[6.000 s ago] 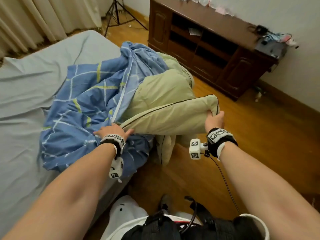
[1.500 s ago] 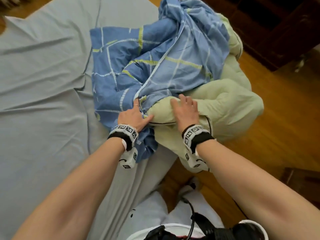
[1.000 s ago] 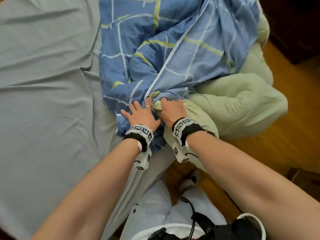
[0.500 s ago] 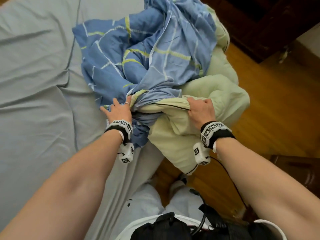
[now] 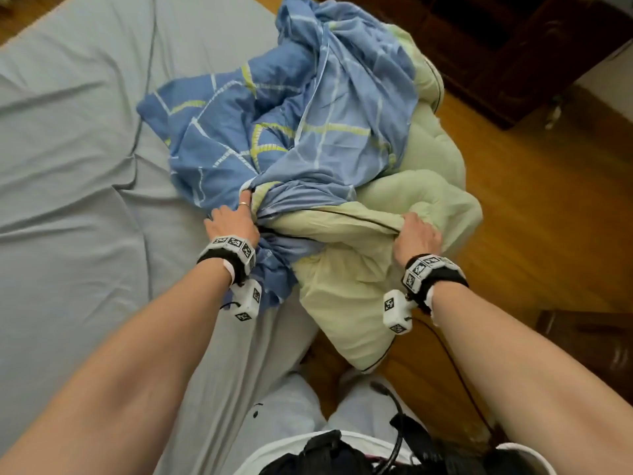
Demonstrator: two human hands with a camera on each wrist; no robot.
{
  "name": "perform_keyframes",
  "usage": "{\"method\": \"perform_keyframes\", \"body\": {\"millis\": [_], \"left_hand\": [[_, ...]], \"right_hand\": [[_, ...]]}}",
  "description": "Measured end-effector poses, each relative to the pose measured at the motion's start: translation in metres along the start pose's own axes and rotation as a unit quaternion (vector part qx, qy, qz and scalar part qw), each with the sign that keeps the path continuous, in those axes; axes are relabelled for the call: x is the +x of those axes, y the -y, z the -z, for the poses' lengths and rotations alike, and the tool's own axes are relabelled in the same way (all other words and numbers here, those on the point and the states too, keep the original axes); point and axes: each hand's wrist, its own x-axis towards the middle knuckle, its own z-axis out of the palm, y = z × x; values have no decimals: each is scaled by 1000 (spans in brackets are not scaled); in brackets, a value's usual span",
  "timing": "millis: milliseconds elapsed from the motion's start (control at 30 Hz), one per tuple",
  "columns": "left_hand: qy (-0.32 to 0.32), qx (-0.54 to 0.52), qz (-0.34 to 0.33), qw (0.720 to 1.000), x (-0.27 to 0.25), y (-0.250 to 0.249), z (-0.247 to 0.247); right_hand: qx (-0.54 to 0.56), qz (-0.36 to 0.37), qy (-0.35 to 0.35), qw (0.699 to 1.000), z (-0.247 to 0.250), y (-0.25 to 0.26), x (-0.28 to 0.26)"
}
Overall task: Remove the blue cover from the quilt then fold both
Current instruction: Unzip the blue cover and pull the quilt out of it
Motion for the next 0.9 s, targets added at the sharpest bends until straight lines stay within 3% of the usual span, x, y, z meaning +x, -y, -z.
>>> {"method": "perform_keyframes", "body": {"millis": [100,200,267,400,633,767,900], "left_hand": [[-16,-11,-1,1000,-12,9,-7],[-36,-11,-11,999,-17,14,-8],[-53,2,-18,998,-19,19,-2],[-87,44,-4,995,-23,63,25],[-173,97,60,978,-37,185,97],[-143,85,106,980,-48,200,73],[-46,11,111,993,-45,173,44]], "right_hand": [[13,100,-88,991,-5,59,-3],[-50,252,-37,966,-15,125,-25],[-71,254,27,964,-30,156,-40],[-29,264,37,963,-35,194,-44],[97,375,152,909,18,306,-67],[113,383,188,897,8,321,-86],[161,384,273,867,-20,289,-96]]}}
